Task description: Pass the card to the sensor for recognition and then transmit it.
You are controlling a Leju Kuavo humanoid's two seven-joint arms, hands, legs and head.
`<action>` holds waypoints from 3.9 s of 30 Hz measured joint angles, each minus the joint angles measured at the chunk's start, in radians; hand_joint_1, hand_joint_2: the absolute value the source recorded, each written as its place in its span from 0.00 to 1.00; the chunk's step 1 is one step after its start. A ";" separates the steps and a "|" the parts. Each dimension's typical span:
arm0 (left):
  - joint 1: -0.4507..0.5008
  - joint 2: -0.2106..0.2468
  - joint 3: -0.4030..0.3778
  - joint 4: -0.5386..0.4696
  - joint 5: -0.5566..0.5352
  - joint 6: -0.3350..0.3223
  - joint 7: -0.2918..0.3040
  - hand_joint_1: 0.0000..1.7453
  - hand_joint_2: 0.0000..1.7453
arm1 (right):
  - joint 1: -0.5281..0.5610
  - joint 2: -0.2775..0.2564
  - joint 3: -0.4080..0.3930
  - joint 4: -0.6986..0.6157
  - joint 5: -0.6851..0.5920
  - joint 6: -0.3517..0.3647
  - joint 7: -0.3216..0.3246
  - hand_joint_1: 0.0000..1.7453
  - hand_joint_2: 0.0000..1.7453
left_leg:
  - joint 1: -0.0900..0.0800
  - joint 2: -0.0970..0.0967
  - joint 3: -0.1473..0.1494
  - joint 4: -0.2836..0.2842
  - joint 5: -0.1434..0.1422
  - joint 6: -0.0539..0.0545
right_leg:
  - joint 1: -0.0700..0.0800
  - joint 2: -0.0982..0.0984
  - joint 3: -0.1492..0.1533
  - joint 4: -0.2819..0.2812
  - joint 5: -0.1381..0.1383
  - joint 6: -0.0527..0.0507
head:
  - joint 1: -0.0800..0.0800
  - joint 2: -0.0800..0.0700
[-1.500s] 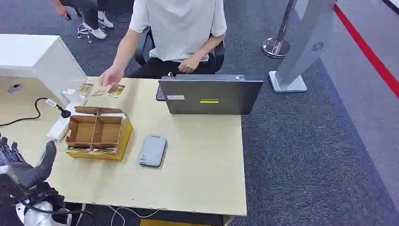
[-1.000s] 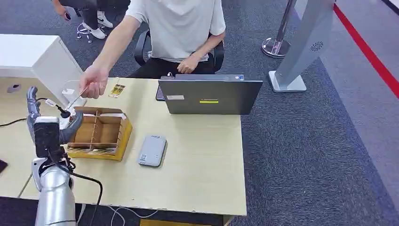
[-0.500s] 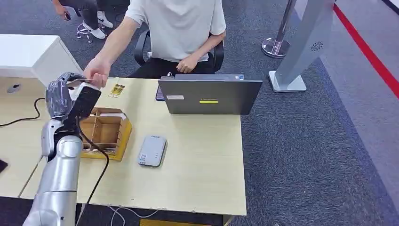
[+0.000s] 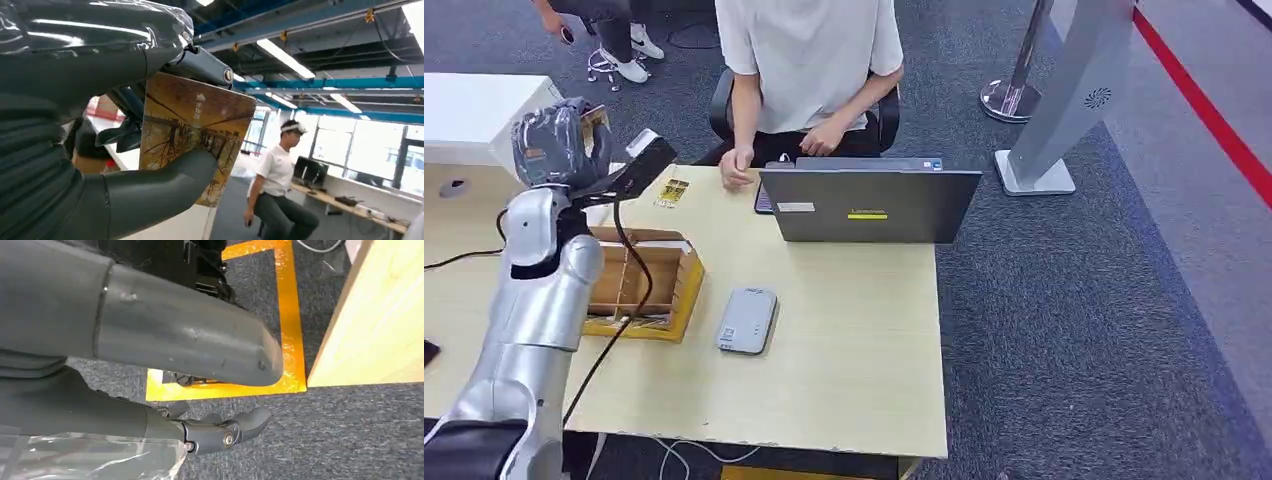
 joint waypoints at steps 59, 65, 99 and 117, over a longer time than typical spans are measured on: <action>0.381 -0.145 -0.447 -0.168 -0.255 -0.234 0.248 1.00 1.00 | 0.031 0.008 -0.050 0.011 0.091 -0.060 0.021 0.00 0.00 | 0.000 -0.001 -0.001 0.000 0.000 0.000 | 0.000 -0.001 0.000 0.000 0.000 0.000 | 0.000 0.000; 0.409 -0.144 -0.400 -0.151 -0.255 -0.221 0.248 1.00 1.00 | 0.031 0.010 -0.050 0.011 0.102 -0.061 0.021 0.00 0.00 | 0.000 -0.001 -0.001 0.000 0.000 0.000 | 0.000 -0.001 0.000 0.000 0.000 0.000 | 0.000 0.000; 0.436 -0.207 -0.343 -0.029 -0.246 -0.166 0.175 1.00 1.00 | 0.018 0.026 0.016 0.010 0.260 -0.182 0.035 0.00 0.00 | 0.000 -0.001 -0.001 0.000 0.000 0.000 | 0.000 -0.001 0.000 0.000 0.000 0.000 | 0.000 0.000; 0.283 -0.110 -0.193 -0.285 -0.173 0.198 0.080 1.00 1.00 | 0.017 0.046 0.016 0.015 0.282 -0.200 0.001 0.00 0.00 | 0.000 -0.002 -0.001 0.000 0.001 -0.002 | 0.000 -0.002 -0.001 0.002 0.000 0.000 | 0.000 0.000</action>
